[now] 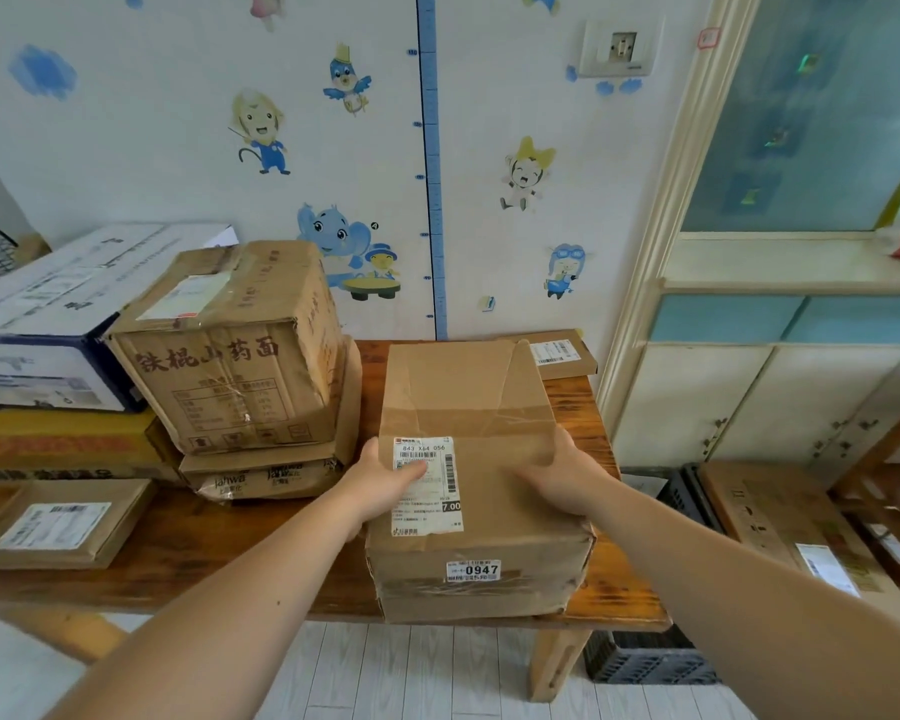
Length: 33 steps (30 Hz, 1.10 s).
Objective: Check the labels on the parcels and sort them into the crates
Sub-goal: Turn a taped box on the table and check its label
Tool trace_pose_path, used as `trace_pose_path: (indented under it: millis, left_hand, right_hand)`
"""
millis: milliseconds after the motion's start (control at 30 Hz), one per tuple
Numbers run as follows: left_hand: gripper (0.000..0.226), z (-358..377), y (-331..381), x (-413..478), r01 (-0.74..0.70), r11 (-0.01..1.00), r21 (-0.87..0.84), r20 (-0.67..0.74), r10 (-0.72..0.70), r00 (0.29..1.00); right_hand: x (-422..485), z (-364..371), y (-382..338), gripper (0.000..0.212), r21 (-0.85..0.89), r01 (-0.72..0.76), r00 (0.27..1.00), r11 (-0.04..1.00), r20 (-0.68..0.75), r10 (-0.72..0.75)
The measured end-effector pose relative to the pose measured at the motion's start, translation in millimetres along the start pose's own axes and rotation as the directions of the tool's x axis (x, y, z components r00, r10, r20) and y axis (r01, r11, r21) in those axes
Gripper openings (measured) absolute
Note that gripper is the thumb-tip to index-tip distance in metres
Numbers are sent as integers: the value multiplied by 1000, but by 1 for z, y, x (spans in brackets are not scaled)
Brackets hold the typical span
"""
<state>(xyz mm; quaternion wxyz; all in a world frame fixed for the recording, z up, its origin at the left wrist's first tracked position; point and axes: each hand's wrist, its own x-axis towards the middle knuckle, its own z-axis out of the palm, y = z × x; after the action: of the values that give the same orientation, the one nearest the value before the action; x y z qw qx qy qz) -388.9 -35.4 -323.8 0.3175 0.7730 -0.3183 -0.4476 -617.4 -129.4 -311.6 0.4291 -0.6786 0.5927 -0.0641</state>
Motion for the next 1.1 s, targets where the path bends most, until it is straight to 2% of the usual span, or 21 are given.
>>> trace_pose_path:
  millis: [100,233,500,600,767,967,1100]
  left_hand:
    - [68,0,4,13,78,997,-14,-38,-78,996]
    - [39,2,2,26,100,994,-44,37,-98,994]
    - [41,0,-4,38,90,996,-29,53,-88,995]
    - [32,-4,3,39,108,994,15,78,-109,991]
    - [48,-11,22,56,105,994,4,27,-105,994]
    - [59,-12,43,88,141,990,-30,-54,-143,988]
    - [76,-17,50,107,181,982,-55,-86,-186,979]
  right_hand:
    - [10,2,-2,65,-7,-121,991,993,-52,121]
    - [26,3,6,43,27,-162,985,986,-52,163]
    - [29,2,1,30,116,-169,984,979,-44,175]
    - [31,-1,-4,21,202,-199,979,959,7,202]
    - [47,-14,-16,25,238,-203,979,950,77,190]
    - [87,-28,-24,57,265,-211,975,941,121,185]
    - [110,-37,-33,54,281,-225,971,933,140,192]
